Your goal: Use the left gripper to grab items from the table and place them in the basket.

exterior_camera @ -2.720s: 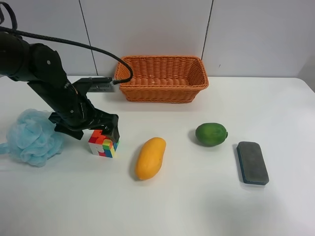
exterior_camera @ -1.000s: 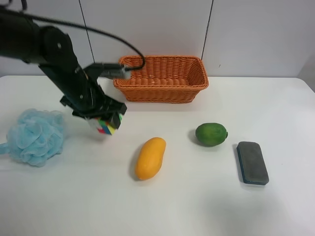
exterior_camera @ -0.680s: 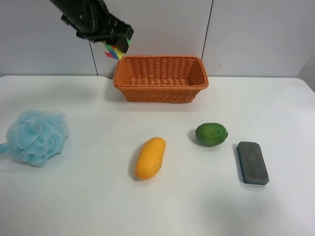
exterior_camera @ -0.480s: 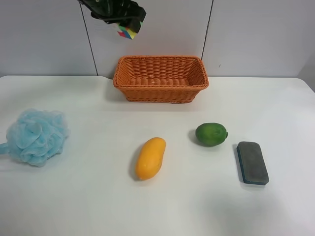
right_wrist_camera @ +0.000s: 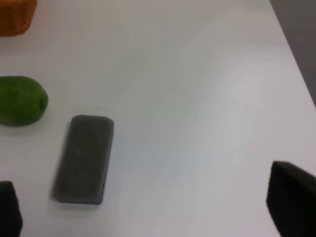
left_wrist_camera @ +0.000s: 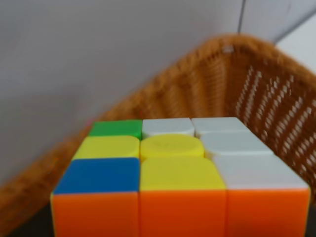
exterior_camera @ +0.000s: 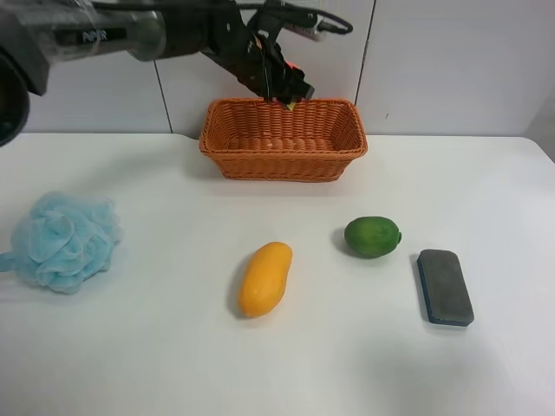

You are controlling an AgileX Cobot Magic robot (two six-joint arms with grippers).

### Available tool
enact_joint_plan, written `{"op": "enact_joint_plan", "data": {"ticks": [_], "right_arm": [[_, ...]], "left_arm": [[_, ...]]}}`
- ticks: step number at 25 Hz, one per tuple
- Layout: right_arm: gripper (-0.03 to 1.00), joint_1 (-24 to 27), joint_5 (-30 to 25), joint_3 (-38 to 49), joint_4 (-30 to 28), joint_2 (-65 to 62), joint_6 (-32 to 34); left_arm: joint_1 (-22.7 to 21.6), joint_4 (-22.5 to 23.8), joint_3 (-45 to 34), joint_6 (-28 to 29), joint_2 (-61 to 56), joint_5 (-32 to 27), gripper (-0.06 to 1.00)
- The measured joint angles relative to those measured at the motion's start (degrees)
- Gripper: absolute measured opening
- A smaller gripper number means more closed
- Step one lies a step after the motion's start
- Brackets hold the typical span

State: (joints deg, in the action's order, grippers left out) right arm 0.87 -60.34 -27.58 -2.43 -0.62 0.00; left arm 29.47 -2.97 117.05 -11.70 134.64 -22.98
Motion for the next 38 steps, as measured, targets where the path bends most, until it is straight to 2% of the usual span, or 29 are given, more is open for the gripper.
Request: {"op": "enact_joint_plan", "data": {"ticks": [5,17,18,20,21,23,27,30,34,36,38], "right_arm": [[0.99,0.00,0.00,0.00,0.00,0.00,0.00],[0.99,0.00,0.00,0.00,0.00,0.00,0.00],[0.99,0.00,0.00,0.00,0.00,0.00,0.00],[0.99,0.00,0.00,0.00,0.00,0.00,0.00],[0.99,0.00,0.00,0.00,0.00,0.00,0.00],[0.99,0.00,0.00,0.00,0.00,0.00,0.00],[0.99,0.00,0.00,0.00,0.00,0.00,0.00],[0.99,0.00,0.00,0.00,0.00,0.00,0.00],[0.99,0.00,0.00,0.00,0.00,0.00,0.00],[0.99,0.00,0.00,0.00,0.00,0.00,0.00],[0.99,0.00,0.00,0.00,0.00,0.00,0.00]], "left_arm": [[0.11,-0.26,0.00,-0.24,3.63,0.74,0.57],[0.11,-0.28,0.06,-0.44,3.78,1.81,0.58],[0.11,-0.28,0.06,-0.44,3.78,1.81,0.62],[0.11,-0.34,0.06,-0.44,3.78,2.05,0.85],[0.11,-0.35,0.11,-0.44,3.78,2.06,0.90],[0.11,-0.51,0.11,-0.49,3.78,1.72,0.97],[0.11,-0.73,0.11,-0.49,3.78,0.24,0.99],[0.11,-0.92,0.11,-0.65,3.12,-3.37,0.99],[0.11,-0.01,0.11,-0.16,-1.21,-12.85,0.99],[0.11,2.49,0.11,1.18,-4.80,-19.39,0.99],[0.11,7.04,0.11,3.48,-8.70,-25.96,0.99]]}}
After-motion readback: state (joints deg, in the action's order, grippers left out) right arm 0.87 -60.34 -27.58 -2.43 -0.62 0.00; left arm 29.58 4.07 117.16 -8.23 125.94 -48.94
